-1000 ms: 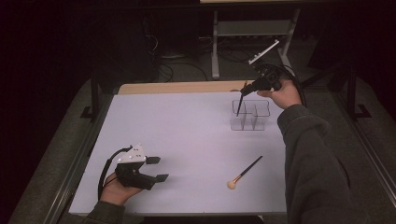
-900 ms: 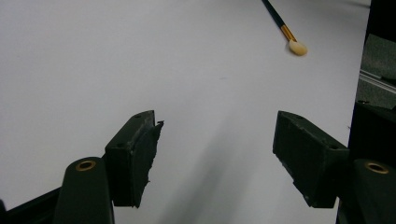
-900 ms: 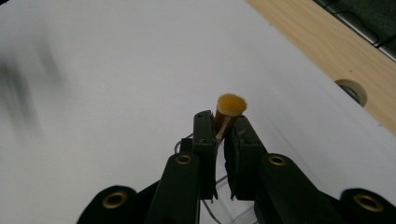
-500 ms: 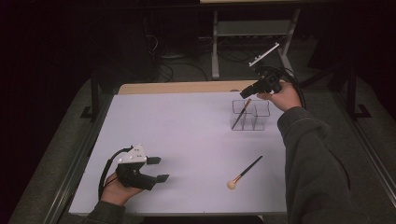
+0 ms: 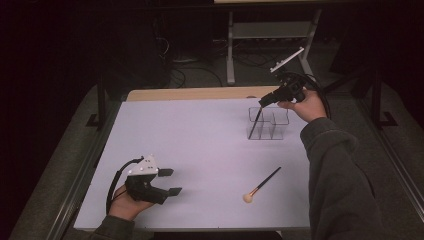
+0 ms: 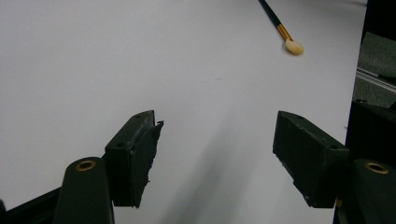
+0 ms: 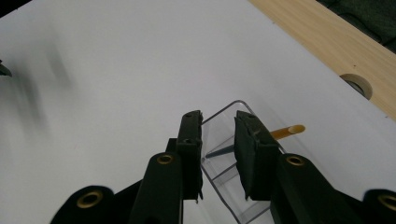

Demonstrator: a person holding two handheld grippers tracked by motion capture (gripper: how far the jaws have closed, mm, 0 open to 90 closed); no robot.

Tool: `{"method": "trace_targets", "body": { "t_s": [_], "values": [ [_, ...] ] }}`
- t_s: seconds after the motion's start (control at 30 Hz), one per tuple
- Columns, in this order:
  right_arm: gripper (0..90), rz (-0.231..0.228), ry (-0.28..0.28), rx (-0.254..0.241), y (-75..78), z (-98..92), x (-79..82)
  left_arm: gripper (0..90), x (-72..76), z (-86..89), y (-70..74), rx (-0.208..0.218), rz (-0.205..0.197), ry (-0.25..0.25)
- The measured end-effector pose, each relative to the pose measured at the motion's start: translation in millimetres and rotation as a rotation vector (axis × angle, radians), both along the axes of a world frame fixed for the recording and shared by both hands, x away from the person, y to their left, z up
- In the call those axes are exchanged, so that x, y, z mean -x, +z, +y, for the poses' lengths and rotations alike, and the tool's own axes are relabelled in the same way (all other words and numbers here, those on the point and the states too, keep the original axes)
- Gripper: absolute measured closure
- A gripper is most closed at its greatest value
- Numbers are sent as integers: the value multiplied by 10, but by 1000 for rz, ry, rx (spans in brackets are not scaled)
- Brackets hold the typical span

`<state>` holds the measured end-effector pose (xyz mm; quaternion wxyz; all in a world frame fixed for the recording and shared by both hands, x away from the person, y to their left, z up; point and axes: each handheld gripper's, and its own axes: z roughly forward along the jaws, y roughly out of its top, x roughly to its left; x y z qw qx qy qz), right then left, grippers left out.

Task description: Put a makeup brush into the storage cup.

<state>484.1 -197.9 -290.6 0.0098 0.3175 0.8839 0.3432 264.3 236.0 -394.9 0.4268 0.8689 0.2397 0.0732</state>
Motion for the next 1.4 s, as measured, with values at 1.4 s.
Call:
{"method": "trace_targets", "body": {
  "t_s": [1.4],
  "values": [
    [659, 11, 23, -35, -339, -109, 385, 303, 6, -48, -27, -2, 13, -4]
  ]
}}
